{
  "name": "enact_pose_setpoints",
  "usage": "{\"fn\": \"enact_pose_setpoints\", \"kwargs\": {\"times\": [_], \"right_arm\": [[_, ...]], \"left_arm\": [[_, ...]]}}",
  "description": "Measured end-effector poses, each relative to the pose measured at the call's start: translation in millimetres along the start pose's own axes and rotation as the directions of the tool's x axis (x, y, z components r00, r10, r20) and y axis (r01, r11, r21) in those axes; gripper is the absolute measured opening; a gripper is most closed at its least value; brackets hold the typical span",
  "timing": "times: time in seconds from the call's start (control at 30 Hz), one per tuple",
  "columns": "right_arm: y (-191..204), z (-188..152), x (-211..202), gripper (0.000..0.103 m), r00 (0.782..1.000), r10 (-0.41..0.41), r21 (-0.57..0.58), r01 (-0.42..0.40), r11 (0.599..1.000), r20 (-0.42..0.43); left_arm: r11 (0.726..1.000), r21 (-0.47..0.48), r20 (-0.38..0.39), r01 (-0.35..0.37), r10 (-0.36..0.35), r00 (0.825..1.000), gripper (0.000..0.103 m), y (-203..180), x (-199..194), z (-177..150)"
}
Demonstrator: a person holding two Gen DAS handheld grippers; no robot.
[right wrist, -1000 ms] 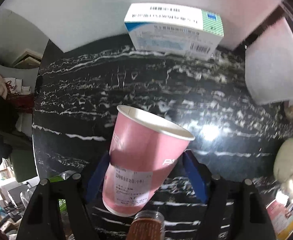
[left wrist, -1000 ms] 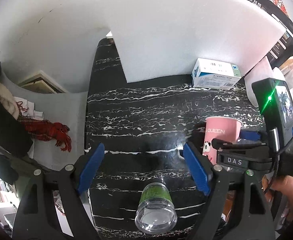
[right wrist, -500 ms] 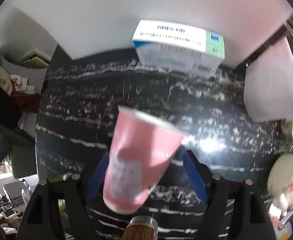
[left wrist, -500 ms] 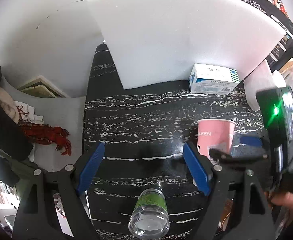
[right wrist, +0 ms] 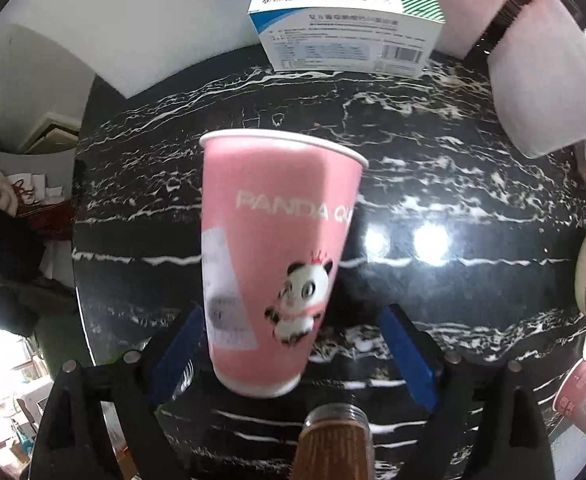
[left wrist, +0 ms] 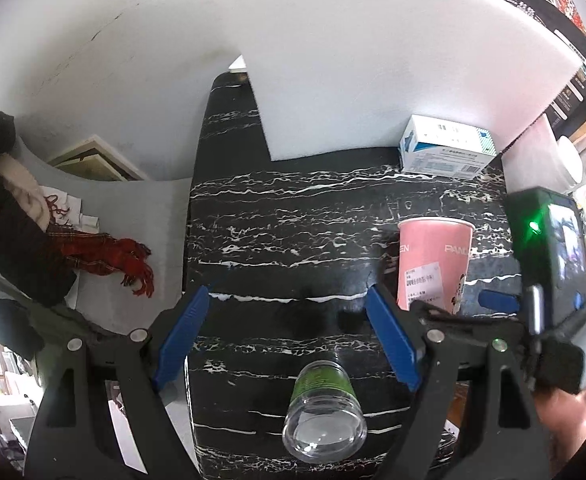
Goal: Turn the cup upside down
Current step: 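Lift the pink cup with the right tool and turn it upright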
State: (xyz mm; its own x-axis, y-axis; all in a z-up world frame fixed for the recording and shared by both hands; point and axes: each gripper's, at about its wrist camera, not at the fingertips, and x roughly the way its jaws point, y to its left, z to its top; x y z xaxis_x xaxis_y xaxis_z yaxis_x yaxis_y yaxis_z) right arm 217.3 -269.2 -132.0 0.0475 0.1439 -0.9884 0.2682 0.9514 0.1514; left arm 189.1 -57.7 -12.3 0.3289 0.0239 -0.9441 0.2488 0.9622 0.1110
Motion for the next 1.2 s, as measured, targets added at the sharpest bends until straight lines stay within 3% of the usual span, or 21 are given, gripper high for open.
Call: {"fn": "enact_pose_setpoints", "kwargs": {"times": [0.27, 0.33, 0.47, 0.87, 1.2], "right_arm": [[23.6, 17.2, 34.5, 0.090, 0.996, -0.058, -0.026, 0.056, 0.998, -0.069], [22.9, 16.4, 37.8, 0.075, 0.997, -0.033, -0.025, 0.031, 0.999, -0.070], [23.0, 12.9, 30.5, 0.073, 0.999, 0.007, -0.046, -0.009, 0.999, -0.044], [-4.8, -17.7, -61.7, 0.073, 0.995, 0.049, -0.056, -0.045, 0.997, 0.085], [-37.7, -102.6, -132.1, 0.073, 0.983, 0.040, -0.029, -0.035, 0.999, 0.180]], "left_arm": [[1.000, -0.023, -0.001, -0.005, 0.005, 1.000, 0.080, 9.0, 3.2, 3.4], [1.000, -0.026, -0.001, -0.005, 0.005, 1.000, 0.080, 10.9, 3.2, 3.5], [1.000, -0.027, 0.002, -0.008, 0.009, 1.000, 0.080, 13.3, -0.2, 1.8], [1.000, -0.012, 0.079, 0.018, -0.017, 0.997, 0.080, 1.8, -58.4, -27.2], [0.993, 0.092, 0.118, 0.067, -0.078, 0.990, 0.080, -46.7, -112.7, -82.0]]}}
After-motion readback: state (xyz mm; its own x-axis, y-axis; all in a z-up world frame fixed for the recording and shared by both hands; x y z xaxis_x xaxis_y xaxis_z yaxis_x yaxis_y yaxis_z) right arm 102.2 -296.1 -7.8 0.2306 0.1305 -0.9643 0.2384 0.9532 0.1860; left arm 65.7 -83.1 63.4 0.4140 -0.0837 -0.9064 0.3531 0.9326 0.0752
